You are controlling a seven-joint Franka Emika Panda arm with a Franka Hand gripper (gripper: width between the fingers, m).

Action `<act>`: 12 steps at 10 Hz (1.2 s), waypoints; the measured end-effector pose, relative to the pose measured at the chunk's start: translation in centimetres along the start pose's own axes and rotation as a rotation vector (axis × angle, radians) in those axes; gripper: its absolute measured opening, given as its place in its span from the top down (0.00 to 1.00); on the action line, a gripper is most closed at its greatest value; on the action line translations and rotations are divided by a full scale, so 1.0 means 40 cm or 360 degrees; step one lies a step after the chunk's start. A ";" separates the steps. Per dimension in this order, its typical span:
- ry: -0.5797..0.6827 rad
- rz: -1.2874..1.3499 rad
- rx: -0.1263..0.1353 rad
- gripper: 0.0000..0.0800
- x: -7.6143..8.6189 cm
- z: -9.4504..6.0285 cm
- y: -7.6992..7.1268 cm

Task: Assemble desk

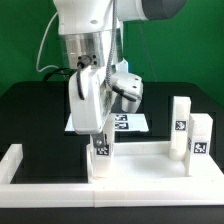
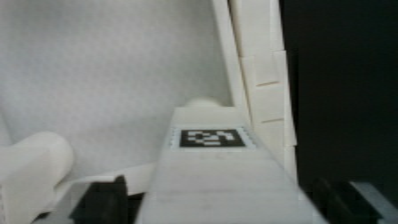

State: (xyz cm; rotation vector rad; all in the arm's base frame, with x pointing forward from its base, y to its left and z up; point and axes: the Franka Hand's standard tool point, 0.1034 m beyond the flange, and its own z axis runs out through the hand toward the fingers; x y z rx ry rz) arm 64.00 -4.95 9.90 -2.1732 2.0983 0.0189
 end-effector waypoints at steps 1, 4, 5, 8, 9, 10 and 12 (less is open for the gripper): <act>0.0005 -0.0275 0.0021 0.23 -0.013 -0.001 -0.008; 0.0005 -0.0820 0.0021 0.19 -0.017 0.003 -0.001; 0.0007 -0.0911 0.0020 0.19 -0.016 0.004 -0.001; 0.0040 -0.1637 -0.0020 0.19 -0.014 -0.005 -0.009; 0.0028 -0.1758 -0.0021 0.19 -0.020 -0.013 -0.019; 0.0029 -0.1668 -0.0020 0.34 -0.018 -0.009 -0.016; 0.0043 -0.1630 -0.0040 0.50 0.003 -0.009 -0.009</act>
Offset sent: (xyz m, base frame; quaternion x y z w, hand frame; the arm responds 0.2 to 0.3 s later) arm 0.0000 0.0000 0.0000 0.0000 0.0000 -0.1938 0.9810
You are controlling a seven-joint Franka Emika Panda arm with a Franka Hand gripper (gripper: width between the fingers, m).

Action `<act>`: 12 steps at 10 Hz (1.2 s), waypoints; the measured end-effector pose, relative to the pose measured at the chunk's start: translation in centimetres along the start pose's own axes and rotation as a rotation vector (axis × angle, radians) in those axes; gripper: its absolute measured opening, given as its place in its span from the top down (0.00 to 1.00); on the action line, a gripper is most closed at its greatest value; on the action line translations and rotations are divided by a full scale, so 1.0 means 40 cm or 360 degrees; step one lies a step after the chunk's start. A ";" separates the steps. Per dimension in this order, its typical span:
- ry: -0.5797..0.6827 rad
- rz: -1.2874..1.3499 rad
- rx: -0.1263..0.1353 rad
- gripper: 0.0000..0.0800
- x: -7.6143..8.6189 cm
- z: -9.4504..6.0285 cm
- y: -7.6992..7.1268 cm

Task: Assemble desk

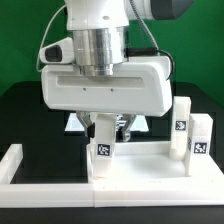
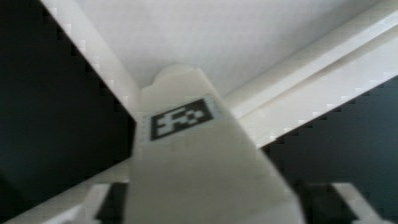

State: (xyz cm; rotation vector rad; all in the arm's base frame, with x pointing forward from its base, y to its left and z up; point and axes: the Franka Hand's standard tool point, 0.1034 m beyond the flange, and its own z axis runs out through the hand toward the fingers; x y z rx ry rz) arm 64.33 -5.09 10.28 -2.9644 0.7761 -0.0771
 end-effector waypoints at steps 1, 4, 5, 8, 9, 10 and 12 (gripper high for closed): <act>0.0000 0.0067 -0.0003 0.63 0.000 0.001 0.003; -0.0016 0.0732 -0.0023 0.63 0.002 0.000 0.013; -0.0041 0.1046 -0.0020 0.63 0.000 0.000 0.017; -0.0147 0.1869 0.0022 0.63 -0.008 0.000 0.019; -0.0142 0.1948 0.0025 0.63 -0.008 0.001 0.019; -0.0142 0.1919 0.0025 0.63 -0.009 0.001 0.019; -0.0056 0.1486 0.0023 0.30 -0.003 0.002 0.007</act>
Offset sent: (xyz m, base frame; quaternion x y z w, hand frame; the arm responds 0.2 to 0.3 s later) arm 0.0126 -0.0153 0.0094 -0.0621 0.0158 0.3750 0.9248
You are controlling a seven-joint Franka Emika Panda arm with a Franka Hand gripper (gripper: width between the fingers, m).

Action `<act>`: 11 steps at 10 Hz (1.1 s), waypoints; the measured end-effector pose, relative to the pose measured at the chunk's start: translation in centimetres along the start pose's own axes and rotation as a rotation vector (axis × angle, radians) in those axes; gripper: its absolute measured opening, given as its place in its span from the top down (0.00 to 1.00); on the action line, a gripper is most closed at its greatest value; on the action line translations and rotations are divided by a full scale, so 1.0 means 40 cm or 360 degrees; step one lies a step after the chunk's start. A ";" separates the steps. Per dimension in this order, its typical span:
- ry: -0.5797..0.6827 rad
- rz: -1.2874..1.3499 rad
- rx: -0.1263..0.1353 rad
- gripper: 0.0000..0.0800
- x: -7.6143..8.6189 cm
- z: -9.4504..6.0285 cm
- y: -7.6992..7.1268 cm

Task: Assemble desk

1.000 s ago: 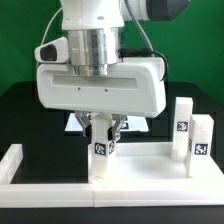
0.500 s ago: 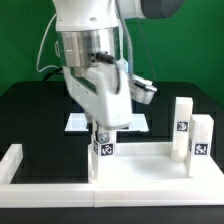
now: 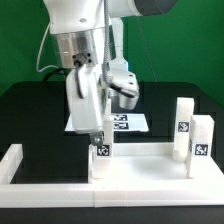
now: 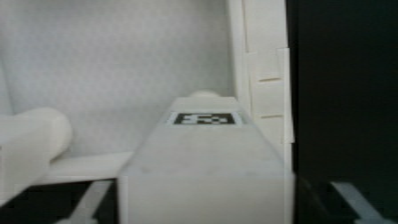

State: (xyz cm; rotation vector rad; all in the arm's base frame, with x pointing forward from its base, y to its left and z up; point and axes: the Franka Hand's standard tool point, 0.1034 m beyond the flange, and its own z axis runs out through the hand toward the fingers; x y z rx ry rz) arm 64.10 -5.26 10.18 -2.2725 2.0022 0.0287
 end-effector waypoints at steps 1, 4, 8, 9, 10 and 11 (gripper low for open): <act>0.0012 -0.0242 0.0020 0.30 -0.014 0.006 -0.003; 0.0022 -0.0796 0.0026 0.19 -0.020 0.011 0.001; 0.0067 -0.1600 0.0035 0.19 -0.019 0.013 -0.006; 0.0067 -0.1795 0.0029 0.19 -0.027 0.014 -0.009; 0.0070 -0.1786 0.0028 0.19 -0.022 0.013 -0.008; 0.0070 -0.1770 0.0028 0.19 -0.022 0.013 -0.008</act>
Offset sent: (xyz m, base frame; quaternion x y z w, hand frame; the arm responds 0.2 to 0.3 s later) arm 0.0000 0.0000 0.0000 0.0000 0.0000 -0.1938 0.9810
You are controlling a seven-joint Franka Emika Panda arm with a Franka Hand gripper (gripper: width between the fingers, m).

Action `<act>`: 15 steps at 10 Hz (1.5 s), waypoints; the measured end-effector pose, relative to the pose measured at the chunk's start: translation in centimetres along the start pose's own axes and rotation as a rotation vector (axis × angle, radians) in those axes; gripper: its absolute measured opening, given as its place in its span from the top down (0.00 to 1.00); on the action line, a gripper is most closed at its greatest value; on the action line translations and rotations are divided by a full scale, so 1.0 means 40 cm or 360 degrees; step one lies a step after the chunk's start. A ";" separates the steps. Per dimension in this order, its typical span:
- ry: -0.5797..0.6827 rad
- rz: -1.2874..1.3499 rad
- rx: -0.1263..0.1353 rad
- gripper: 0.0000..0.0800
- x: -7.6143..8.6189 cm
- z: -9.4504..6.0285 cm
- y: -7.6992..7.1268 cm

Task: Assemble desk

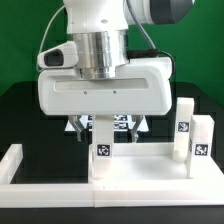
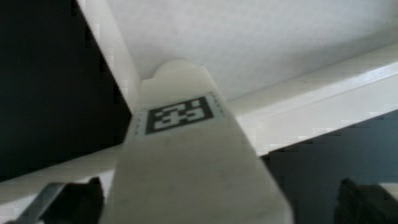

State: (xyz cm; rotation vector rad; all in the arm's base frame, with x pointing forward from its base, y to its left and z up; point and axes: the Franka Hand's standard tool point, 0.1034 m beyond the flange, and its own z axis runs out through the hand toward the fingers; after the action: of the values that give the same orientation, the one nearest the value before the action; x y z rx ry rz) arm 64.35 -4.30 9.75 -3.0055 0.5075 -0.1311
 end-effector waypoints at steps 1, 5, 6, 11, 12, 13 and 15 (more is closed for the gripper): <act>0.0000 0.0038 0.0000 0.30 0.000 0.000 0.000; 0.0011 0.0585 -0.0016 0.62 0.007 0.000 0.028; 0.0011 0.0825 -0.0021 0.63 0.007 -0.001 0.038; -0.0114 0.2074 0.0021 0.64 -0.006 -0.002 0.047; -0.0114 0.2121 0.0018 0.64 -0.007 -0.002 0.045; -0.0114 0.2099 0.0018 0.64 -0.007 -0.001 0.046; -0.0062 0.1494 0.0054 0.53 -0.005 0.002 0.030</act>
Offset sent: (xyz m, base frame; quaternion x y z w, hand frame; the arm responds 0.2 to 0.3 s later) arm 0.0000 0.0000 0.0000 0.0000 0.0000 0.1938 0.9810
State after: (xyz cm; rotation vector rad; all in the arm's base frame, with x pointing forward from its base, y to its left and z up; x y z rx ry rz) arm 63.80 -5.35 9.51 -2.4012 1.7703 -0.0057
